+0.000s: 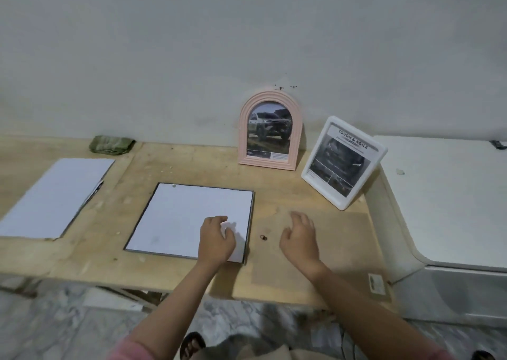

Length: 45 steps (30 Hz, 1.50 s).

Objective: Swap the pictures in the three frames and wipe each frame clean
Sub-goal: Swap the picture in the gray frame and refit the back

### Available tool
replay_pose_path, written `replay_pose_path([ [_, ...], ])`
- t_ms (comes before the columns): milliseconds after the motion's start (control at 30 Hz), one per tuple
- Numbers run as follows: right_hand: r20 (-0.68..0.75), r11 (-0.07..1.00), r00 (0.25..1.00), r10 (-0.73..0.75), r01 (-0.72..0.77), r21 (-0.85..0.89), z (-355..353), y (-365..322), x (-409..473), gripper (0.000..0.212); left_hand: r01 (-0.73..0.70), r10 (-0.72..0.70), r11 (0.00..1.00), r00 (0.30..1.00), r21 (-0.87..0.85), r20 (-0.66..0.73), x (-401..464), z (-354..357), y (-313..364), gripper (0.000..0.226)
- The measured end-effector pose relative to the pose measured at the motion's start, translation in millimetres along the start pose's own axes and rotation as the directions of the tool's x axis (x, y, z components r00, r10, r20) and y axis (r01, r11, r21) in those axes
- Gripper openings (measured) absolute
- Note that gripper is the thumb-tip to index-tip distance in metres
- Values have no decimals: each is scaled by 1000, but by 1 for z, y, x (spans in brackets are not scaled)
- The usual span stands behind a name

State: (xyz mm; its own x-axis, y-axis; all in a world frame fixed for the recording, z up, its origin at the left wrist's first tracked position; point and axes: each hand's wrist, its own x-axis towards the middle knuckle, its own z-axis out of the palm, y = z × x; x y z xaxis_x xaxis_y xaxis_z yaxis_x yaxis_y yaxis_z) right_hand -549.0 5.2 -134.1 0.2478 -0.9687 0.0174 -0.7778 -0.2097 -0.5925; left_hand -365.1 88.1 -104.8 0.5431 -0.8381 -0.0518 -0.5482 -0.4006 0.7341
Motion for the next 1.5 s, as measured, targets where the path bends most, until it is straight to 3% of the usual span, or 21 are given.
replay_pose_path([
  [233,146,989,984,-98,113,-99,49,-72,41,38,158,-169,960,985,231,29,48,-84,-81,47],
  [400,231,964,971,-60,116,-240,71,-95,71,59,63,-107,934,989,351,106,93,-125,-120,61],
  [567,385,884,921,63,128,-450,80,-106,89,83,-132,-18,883,950,451,312,140,-141,-135,98],
  [667,364,842,925,112,106,-529,84,-109,88,83,-247,-26,807,893,537,450,160,-144,-139,115],
  [767,336,831,937,96,111,-546,89,-111,84,81,-316,-56,726,858,611,511,169,-143,-143,115],
  [1000,235,820,971,37,105,-563,93,-116,75,78,-343,-13,685,876,643,481,168,-136,-139,94],
  [1300,233,898,971,-60,154,-412,102,-121,64,71,-307,-88,670,871,675,483,178,-136,-130,120],
  [1500,139,928,985,105,-47,-370,94,-131,63,93,-333,-83,607,877,721,474,185,-134,-124,123],
])
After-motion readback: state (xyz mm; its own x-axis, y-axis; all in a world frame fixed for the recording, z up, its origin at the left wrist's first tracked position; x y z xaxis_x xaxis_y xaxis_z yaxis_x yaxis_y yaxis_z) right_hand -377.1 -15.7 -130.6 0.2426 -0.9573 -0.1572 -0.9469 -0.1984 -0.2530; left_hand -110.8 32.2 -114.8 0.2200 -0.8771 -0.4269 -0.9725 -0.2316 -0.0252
